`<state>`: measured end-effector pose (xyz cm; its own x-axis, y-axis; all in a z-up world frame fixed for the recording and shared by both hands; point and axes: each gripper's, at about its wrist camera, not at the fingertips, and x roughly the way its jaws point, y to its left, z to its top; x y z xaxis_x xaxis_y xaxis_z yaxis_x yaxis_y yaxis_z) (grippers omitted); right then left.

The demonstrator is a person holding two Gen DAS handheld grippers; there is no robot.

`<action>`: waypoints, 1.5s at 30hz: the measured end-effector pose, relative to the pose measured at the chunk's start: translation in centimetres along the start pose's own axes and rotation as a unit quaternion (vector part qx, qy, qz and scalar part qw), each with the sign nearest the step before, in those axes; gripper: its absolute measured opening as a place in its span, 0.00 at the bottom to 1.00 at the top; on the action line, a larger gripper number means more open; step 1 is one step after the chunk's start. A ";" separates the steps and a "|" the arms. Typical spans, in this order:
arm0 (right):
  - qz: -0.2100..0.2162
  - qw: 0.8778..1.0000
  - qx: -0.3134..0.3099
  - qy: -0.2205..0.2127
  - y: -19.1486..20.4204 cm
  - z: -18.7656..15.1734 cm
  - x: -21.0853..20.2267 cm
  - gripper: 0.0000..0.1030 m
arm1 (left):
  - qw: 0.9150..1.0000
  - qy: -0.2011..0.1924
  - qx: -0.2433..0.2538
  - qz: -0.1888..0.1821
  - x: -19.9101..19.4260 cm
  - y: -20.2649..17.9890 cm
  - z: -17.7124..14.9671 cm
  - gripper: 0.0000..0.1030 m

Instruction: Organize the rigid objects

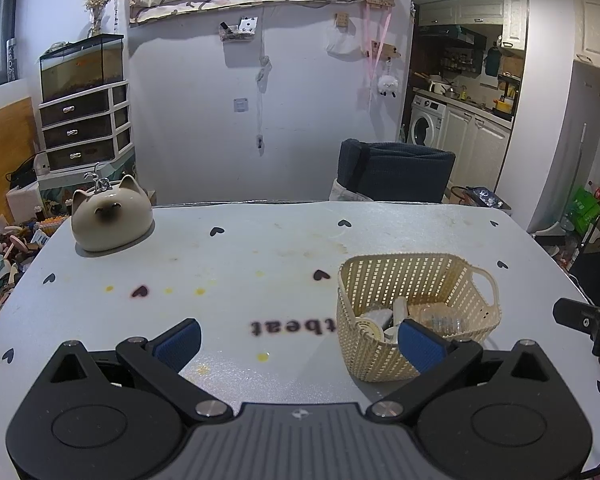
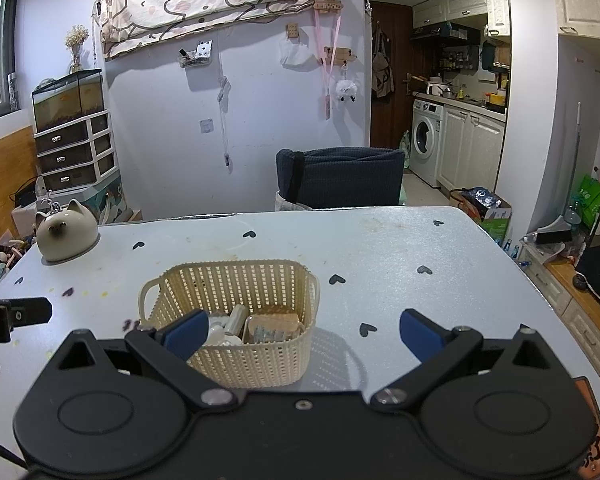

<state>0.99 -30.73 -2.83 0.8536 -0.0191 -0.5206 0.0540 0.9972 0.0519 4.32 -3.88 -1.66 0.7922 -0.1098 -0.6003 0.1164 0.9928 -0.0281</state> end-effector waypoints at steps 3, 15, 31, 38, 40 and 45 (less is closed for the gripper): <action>0.000 1.000 0.000 0.000 0.1 0.0 0.0 1.00 | 1.000 0.000 -0.001 0.000 0.0 0.0 0.0 1.00; 0.000 1.000 0.000 0.001 0.0 0.0 0.0 1.00 | 1.000 0.000 0.000 0.000 0.0 0.1 0.0 1.00; 0.001 1.000 -0.002 0.001 0.3 -0.2 0.1 1.00 | 1.000 0.000 0.000 0.000 0.0 0.1 0.0 1.00; 0.001 1.000 -0.002 0.001 0.3 -0.1 0.1 1.00 | 1.000 0.000 0.000 0.000 0.0 0.1 0.0 1.00; 0.001 1.000 -0.003 0.001 0.3 -0.2 0.1 1.00 | 1.000 0.000 -0.001 0.000 0.0 0.1 0.0 1.00; 0.001 1.000 -0.002 0.001 0.3 -0.1 0.1 1.00 | 1.000 0.000 0.000 0.000 0.0 0.1 0.0 1.00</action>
<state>1.08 -30.42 -2.96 0.8522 -0.0164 -0.5230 0.0495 0.9975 0.0495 4.34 -3.82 -1.64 0.7918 -0.1094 -0.6009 0.1155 0.9929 -0.0285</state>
